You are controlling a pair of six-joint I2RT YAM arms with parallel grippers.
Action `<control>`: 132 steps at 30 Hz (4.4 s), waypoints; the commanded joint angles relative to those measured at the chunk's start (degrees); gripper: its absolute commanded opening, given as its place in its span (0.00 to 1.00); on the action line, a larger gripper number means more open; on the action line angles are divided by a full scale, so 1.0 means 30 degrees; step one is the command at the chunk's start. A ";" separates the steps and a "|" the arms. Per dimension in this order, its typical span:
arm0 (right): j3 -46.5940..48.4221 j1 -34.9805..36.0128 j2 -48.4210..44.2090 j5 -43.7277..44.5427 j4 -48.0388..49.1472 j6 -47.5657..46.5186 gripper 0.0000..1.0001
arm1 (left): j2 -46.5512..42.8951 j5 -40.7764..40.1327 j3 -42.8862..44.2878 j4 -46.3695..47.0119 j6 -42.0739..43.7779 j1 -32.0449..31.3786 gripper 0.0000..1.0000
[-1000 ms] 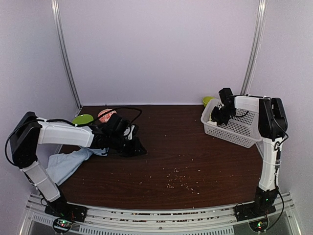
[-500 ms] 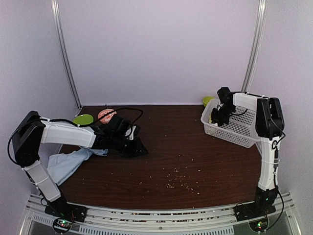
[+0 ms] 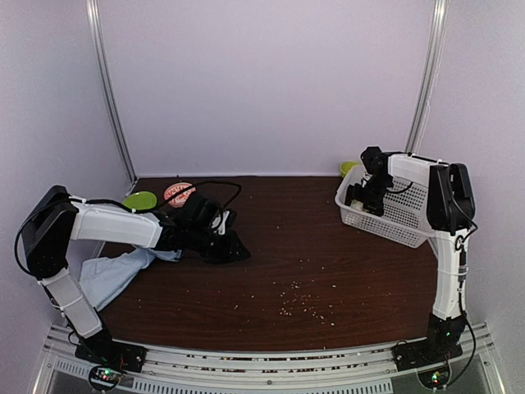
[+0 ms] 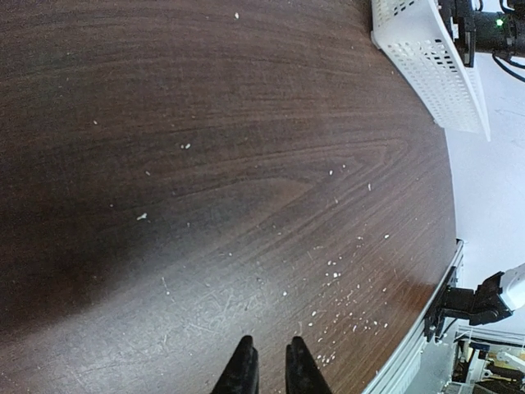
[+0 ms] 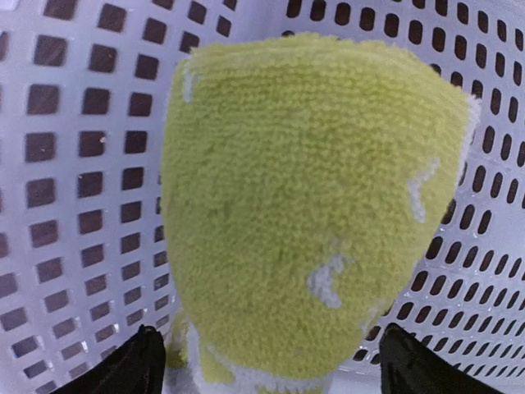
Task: Roll the towels
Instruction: Place the towel in the bin, then move the towel to the center of the board, then pick up the towel from the center of the board, then place the towel at the center of the board.
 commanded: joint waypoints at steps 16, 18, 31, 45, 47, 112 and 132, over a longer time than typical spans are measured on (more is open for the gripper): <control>-0.2206 0.1280 -0.8721 0.3560 0.2712 0.0470 1.00 | -0.3031 -0.4368 0.0623 -0.4365 0.1597 0.0099 0.16; -0.3638 0.2439 -1.0690 0.4471 0.3623 0.0053 1.00 | -0.4136 -0.6702 0.0713 -0.6675 0.1803 0.0293 0.24; -1.5042 1.3308 -1.6211 0.6370 0.9990 0.0706 0.96 | -0.9786 -1.2466 -0.4603 -0.9734 -0.0147 0.7008 0.77; -1.6391 1.4752 -1.8025 0.6887 0.9500 0.1362 0.96 | -0.2957 -1.2157 -0.0521 -0.8201 0.1772 1.0342 0.64; -1.6495 1.4752 -1.8555 0.7095 0.9242 0.1309 0.96 | -0.1897 -1.1907 -0.0105 -0.8004 0.2159 1.0349 0.54; -1.6638 1.0373 -1.1153 0.9759 0.7743 -0.0876 0.14 | -1.0207 -1.1820 -0.2938 -0.9974 0.0967 0.4180 0.82; -0.8533 1.2625 -2.1101 0.2099 0.6390 -0.4818 0.00 | -1.5337 -1.2743 -0.2725 -0.8201 0.2649 0.4700 0.78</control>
